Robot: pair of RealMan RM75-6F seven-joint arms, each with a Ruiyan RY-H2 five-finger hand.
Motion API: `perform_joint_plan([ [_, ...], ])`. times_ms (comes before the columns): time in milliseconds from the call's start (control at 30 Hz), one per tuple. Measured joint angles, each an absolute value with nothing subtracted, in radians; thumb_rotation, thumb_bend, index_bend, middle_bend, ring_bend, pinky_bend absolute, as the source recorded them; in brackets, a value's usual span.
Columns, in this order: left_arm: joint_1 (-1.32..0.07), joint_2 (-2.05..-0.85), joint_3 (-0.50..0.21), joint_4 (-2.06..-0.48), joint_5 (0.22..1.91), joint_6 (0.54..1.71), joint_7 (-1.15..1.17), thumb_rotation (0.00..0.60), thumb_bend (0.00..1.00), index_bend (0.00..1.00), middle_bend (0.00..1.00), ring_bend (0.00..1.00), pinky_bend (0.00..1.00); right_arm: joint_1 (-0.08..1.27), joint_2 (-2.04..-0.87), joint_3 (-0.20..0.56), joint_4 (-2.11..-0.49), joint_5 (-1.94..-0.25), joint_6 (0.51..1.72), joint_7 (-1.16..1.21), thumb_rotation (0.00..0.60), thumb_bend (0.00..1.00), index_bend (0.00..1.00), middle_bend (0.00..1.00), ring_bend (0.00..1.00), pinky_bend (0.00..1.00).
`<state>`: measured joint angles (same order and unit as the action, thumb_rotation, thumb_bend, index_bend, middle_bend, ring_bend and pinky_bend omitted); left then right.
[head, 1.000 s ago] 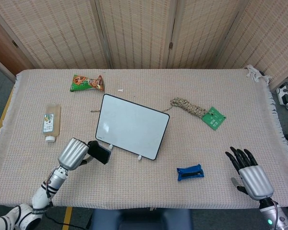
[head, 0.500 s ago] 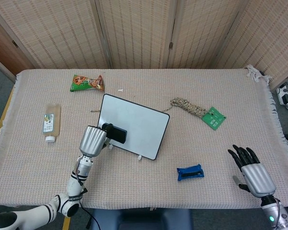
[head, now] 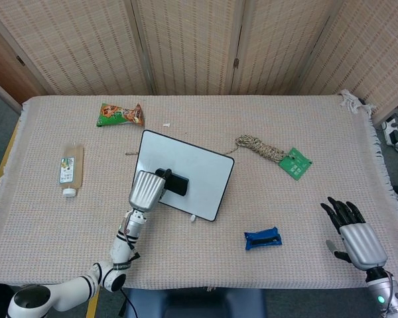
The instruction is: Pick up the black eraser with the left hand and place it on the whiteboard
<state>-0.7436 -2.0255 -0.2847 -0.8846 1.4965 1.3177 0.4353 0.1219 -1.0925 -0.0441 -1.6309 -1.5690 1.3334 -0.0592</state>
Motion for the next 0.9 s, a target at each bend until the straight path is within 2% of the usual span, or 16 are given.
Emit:
perform_joint_plan([
  [267, -0.766, -2.054, -0.266, -0.84, 1.499, 1.321, 0.409, 0.6, 0.4, 0.56, 1.0, 0.94, 0.99, 0.12, -1.088, -0.046, -1.636, -1.573, 1.341, -0.054, 0.6, 0.39, 0.0, 0.0, 0.0, 0.0],
  [433, -0.775, -2.074, -0.255, -0.814, 1.499, 1.325, 0.394, 0.6, 0.39, 0.44, 1.0, 0.93, 0.99, 0.115, -1.084, -0.046, -1.636, -1.577, 1.351, -0.046, 0.6, 0.39, 0.0, 0.0, 0.0, 0.0],
  [600, -0.775, -2.076, -0.244, -0.822, 1.504, 1.34, 0.391, 0.6, 0.31, 0.34, 1.0, 0.93, 0.99, 0.109, -1.081, -0.049, -1.637, -1.586, 1.365, -0.043, 0.6, 0.39, 0.0, 0.0, 0.0, 0.0],
  [900, -0.757, -2.048, -0.225, -0.89, 1.51, 1.365, 0.411, 0.6, 0.26, 0.31, 1.0, 0.93, 0.99, 0.1, -1.08, -0.053, -1.638, -1.6, 1.384, -0.045, 0.6, 0.39, 0.0, 0.0, 0.0, 0.0],
])
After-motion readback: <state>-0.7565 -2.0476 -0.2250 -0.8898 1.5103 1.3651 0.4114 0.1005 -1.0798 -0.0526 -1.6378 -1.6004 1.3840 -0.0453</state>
